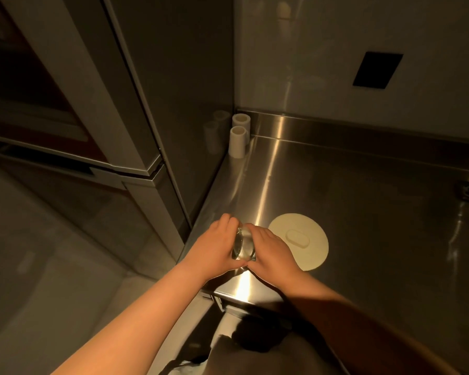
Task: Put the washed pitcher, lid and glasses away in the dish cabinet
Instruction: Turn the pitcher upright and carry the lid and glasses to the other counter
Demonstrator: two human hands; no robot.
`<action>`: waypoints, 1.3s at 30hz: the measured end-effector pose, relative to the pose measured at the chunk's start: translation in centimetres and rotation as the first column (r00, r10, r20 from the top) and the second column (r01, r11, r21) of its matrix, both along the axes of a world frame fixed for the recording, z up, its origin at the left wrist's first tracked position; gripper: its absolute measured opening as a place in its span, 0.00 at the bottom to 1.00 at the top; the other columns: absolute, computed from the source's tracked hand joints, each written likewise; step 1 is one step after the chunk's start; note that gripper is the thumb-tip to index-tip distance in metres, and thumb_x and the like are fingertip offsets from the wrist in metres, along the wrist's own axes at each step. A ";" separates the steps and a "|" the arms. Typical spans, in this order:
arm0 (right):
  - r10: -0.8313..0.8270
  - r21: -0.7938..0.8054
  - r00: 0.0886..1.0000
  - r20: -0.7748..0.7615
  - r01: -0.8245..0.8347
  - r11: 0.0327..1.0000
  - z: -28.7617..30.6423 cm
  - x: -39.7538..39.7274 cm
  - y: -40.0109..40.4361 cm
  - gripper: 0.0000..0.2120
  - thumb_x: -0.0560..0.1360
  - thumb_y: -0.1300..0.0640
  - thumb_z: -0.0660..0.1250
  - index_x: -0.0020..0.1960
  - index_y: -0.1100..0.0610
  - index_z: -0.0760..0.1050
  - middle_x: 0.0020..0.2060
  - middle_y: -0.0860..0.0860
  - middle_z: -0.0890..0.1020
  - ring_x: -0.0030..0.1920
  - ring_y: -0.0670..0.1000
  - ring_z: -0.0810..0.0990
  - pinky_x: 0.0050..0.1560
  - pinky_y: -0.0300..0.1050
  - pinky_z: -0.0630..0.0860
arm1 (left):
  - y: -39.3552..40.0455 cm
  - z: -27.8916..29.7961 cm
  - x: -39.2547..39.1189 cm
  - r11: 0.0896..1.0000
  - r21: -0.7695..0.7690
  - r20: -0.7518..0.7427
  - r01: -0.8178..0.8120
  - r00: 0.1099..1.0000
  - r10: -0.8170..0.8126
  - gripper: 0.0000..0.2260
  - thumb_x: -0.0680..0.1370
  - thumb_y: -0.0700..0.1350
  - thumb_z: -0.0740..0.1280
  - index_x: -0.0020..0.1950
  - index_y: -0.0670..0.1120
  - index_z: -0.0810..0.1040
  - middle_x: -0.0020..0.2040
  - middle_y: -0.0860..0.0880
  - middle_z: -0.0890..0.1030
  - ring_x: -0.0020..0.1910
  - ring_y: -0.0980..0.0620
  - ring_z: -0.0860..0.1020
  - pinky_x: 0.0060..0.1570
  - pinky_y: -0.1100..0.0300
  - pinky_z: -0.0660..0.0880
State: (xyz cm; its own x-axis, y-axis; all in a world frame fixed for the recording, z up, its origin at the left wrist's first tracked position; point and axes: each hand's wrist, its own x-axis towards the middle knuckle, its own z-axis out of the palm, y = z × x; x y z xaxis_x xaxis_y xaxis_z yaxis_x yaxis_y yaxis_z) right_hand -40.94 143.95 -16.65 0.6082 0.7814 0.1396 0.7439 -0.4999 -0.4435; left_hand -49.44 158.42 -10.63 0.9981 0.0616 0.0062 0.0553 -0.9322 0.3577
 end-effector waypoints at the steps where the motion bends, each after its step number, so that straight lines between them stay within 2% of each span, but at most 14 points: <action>1: 0.003 0.003 1.000 0.009 -0.004 1.000 0.0 -0.1 0.2 0.35 0.68 0.45 0.71 0.70 0.53 0.62 0.62 0.48 0.74 0.61 0.49 0.72 0.56 0.43 0.73 | 0.2 0.0 -0.1 1.000 0.011 0.005 0.011 1.000 -0.011 0.29 0.67 0.60 0.73 0.59 0.47 0.67 0.56 0.50 0.68 0.51 0.53 0.70 0.46 0.62 0.69; 4: 0.017 -0.012 0.999 0.040 -0.016 1.000 0.1 -0.2 0.6 0.35 0.68 0.46 0.71 0.70 0.53 0.62 0.61 0.50 0.74 0.60 0.51 0.72 0.55 0.43 0.73 | 0.8 0.1 -0.2 0.995 0.075 0.037 0.059 0.997 -0.062 0.26 0.69 0.59 0.72 0.58 0.46 0.69 0.55 0.49 0.71 0.52 0.52 0.71 0.47 0.64 0.65; 8: 0.022 -0.033 0.998 0.062 -0.020 0.999 0.4 -0.3 1.0 0.36 0.68 0.47 0.72 0.71 0.55 0.62 0.62 0.51 0.73 0.62 0.52 0.71 0.56 0.43 0.71 | 0.9 -0.4 -0.3 0.944 0.296 -0.020 0.143 0.989 -0.144 0.33 0.68 0.54 0.74 0.68 0.43 0.68 0.64 0.44 0.72 0.64 0.43 0.70 0.66 0.53 0.66; 11: 0.023 -0.028 0.996 0.087 -0.021 0.999 0.5 -0.6 0.9 0.35 0.69 0.48 0.72 0.71 0.56 0.63 0.63 0.51 0.73 0.62 0.52 0.72 0.56 0.42 0.71 | 1.1 -1.0 -0.3 0.899 0.408 -0.040 0.158 0.987 -0.155 0.36 0.61 0.54 0.79 0.65 0.41 0.74 0.59 0.42 0.78 0.59 0.41 0.76 0.64 0.49 0.70; 15: 0.031 -0.036 0.995 0.099 -0.027 0.999 0.4 -1.1 0.6 0.34 0.69 0.49 0.72 0.70 0.57 0.64 0.63 0.52 0.74 0.62 0.52 0.72 0.58 0.41 0.70 | 0.9 -1.7 -0.1 0.857 0.488 -0.034 0.168 0.984 -0.174 0.33 0.57 0.50 0.81 0.58 0.41 0.79 0.51 0.44 0.81 0.51 0.46 0.80 0.60 0.52 0.73; 17: 0.038 -0.036 0.995 0.093 -0.035 0.999 0.4 -1.3 0.5 0.33 0.70 0.49 0.72 0.70 0.58 0.65 0.63 0.53 0.74 0.62 0.53 0.71 0.59 0.42 0.70 | 0.9 -2.0 0.0 0.862 0.475 -0.034 0.178 0.982 -0.185 0.32 0.57 0.50 0.81 0.58 0.41 0.79 0.50 0.45 0.81 0.49 0.46 0.81 0.60 0.53 0.73; 19: 0.040 -0.041 0.995 0.086 -0.037 0.998 0.4 -1.4 0.4 0.32 0.71 0.49 0.72 0.70 0.58 0.64 0.63 0.54 0.73 0.63 0.53 0.71 0.60 0.42 0.69 | 1.0 -2.4 0.0 0.875 0.451 -0.035 0.178 0.983 -0.182 0.33 0.59 0.50 0.80 0.61 0.41 0.77 0.53 0.44 0.81 0.52 0.46 0.80 0.63 0.52 0.71; 21: 0.030 -0.053 0.996 0.082 -0.026 0.998 0.5 -1.5 0.3 0.33 0.71 0.49 0.71 0.71 0.58 0.63 0.65 0.54 0.72 0.64 0.53 0.70 0.61 0.42 0.68 | 0.8 -2.4 -0.1 0.872 0.461 -0.052 0.167 0.986 -0.161 0.33 0.66 0.49 0.76 0.67 0.40 0.72 0.61 0.42 0.77 0.60 0.44 0.76 0.69 0.52 0.63; 24: 0.012 -0.059 0.998 0.067 -0.008 0.998 0.4 -1.4 0.3 0.33 0.72 0.49 0.71 0.72 0.57 0.62 0.66 0.53 0.71 0.66 0.52 0.68 0.63 0.40 0.65 | 0.4 -2.5 0.1 0.837 0.525 -0.091 0.154 0.988 -0.125 0.31 0.76 0.45 0.67 0.75 0.39 0.59 0.72 0.40 0.66 0.71 0.42 0.63 0.74 0.51 0.50; 27: 0.032 -0.083 0.998 0.063 -0.026 0.996 0.3 -1.3 0.0 0.35 0.72 0.54 0.71 0.74 0.57 0.58 0.70 0.53 0.67 0.69 0.52 0.65 0.65 0.36 0.58 | -0.1 -2.6 0.3 0.801 0.581 -0.150 0.141 0.987 -0.065 0.34 0.78 0.43 0.64 0.77 0.39 0.48 0.76 0.38 0.54 0.76 0.40 0.52 0.74 0.50 0.44; 28: 0.039 -0.086 0.998 0.059 -0.034 0.996 0.3 -1.3 -0.1 0.36 0.72 0.56 0.71 0.74 0.57 0.58 0.70 0.53 0.66 0.70 0.52 0.64 0.66 0.37 0.58 | -0.1 -2.6 0.4 0.796 0.588 -0.162 0.142 0.985 -0.055 0.35 0.78 0.42 0.65 0.77 0.39 0.46 0.77 0.38 0.51 0.76 0.40 0.50 0.74 0.49 0.43; 32: 0.068 -0.062 0.997 0.022 -0.067 0.996 0.6 -0.8 -0.5 0.32 0.71 0.60 0.68 0.72 0.57 0.60 0.67 0.54 0.68 0.66 0.52 0.66 0.62 0.40 0.67 | -0.3 -2.9 0.7 0.821 0.562 -0.173 0.098 0.985 0.001 0.36 0.78 0.42 0.64 0.77 0.40 0.43 0.77 0.38 0.50 0.76 0.40 0.49 0.73 0.49 0.41; 35: 0.086 -0.037 0.995 0.046 -0.084 0.996 1.0 -0.3 -0.9 0.29 0.69 0.60 0.69 0.68 0.58 0.64 0.63 0.54 0.71 0.63 0.52 0.69 0.59 0.40 0.68 | -0.2 -2.8 0.8 0.847 0.527 -0.171 0.072 0.985 0.022 0.37 0.78 0.45 0.65 0.77 0.41 0.43 0.77 0.39 0.50 0.76 0.40 0.48 0.73 0.48 0.41; 39: 0.103 -0.014 0.988 0.117 -0.102 0.995 1.7 -0.2 -1.7 0.30 0.69 0.56 0.71 0.68 0.57 0.65 0.64 0.54 0.71 0.64 0.52 0.68 0.61 0.39 0.66 | -0.1 -2.8 1.0 0.899 0.436 -0.113 0.050 0.994 0.000 0.37 0.78 0.45 0.65 0.77 0.43 0.44 0.77 0.40 0.51 0.76 0.41 0.49 0.74 0.49 0.42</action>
